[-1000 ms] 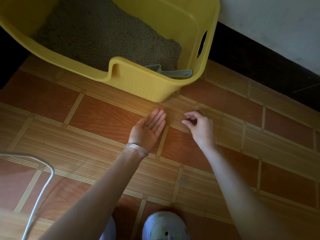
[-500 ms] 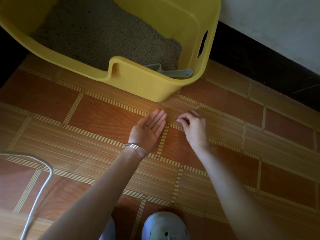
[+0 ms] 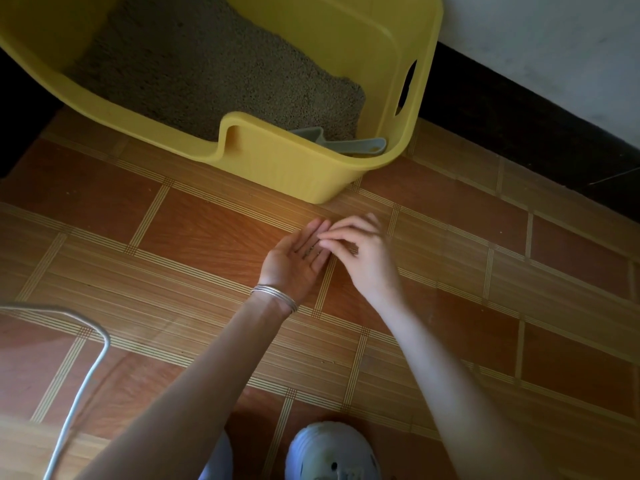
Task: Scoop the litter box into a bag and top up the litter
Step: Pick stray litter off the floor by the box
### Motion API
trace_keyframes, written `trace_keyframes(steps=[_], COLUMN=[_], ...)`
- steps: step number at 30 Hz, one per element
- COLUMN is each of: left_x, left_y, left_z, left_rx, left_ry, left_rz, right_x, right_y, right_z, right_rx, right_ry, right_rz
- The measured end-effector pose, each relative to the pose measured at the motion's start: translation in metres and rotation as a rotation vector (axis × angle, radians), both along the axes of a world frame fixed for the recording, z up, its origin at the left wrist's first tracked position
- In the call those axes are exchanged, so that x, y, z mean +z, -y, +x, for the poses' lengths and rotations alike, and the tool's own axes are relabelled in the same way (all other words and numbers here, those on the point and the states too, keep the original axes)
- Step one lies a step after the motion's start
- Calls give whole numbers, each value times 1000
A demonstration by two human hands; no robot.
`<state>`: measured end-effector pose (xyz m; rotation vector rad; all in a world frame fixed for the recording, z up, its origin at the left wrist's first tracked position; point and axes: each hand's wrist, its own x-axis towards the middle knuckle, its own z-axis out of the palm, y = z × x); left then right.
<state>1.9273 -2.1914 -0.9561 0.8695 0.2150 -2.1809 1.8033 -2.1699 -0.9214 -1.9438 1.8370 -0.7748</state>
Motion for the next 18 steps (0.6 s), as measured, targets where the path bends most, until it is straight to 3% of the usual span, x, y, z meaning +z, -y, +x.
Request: trace_keyframes(steps=[6, 11, 18], left_x=[-3, -2, -3], left_y=[-1, -1, -1], left_z=[1, -1, 1], left_rx=[9, -2, -4], left_ry=[-49, -45, -41], left_rz=[11, 0, -2], right_x=[-8, -17, -27], right_y=[-5, -6, 0], right_z=[-39, -47, -37], right_rx=[-235, -197, -216], right_ry=[-36, -67, -45], right_rz=[81, 268, 125])
